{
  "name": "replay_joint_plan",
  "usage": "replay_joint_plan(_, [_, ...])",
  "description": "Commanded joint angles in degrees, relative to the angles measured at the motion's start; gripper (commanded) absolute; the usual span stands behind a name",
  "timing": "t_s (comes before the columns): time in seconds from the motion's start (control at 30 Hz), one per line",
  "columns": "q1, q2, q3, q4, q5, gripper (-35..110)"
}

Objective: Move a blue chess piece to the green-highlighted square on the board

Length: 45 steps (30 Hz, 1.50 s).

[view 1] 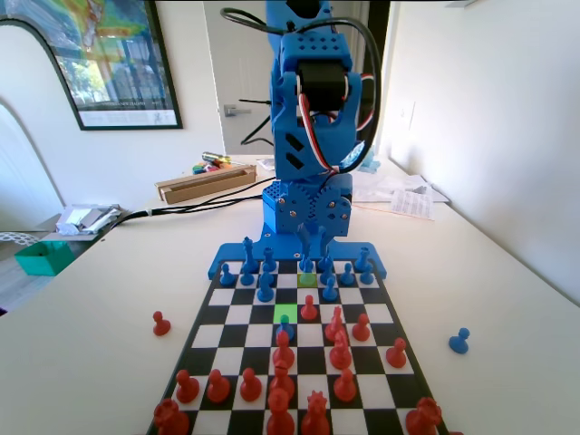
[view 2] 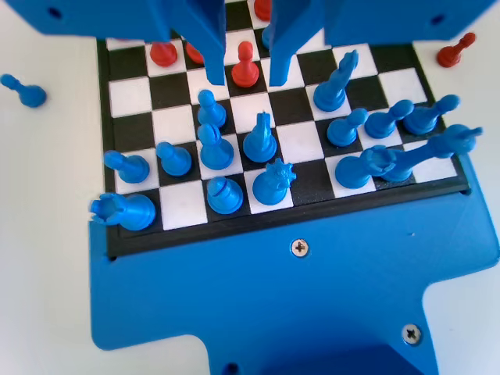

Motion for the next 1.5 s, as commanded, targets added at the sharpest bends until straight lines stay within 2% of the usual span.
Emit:
replay_joint_plan(0.0, [0.09,-0.26,0.35,-0.88,-0.88,12])
replay_joint_plan(1.47, [0.97,-10.63,1.67,-9.23,-1.85,11])
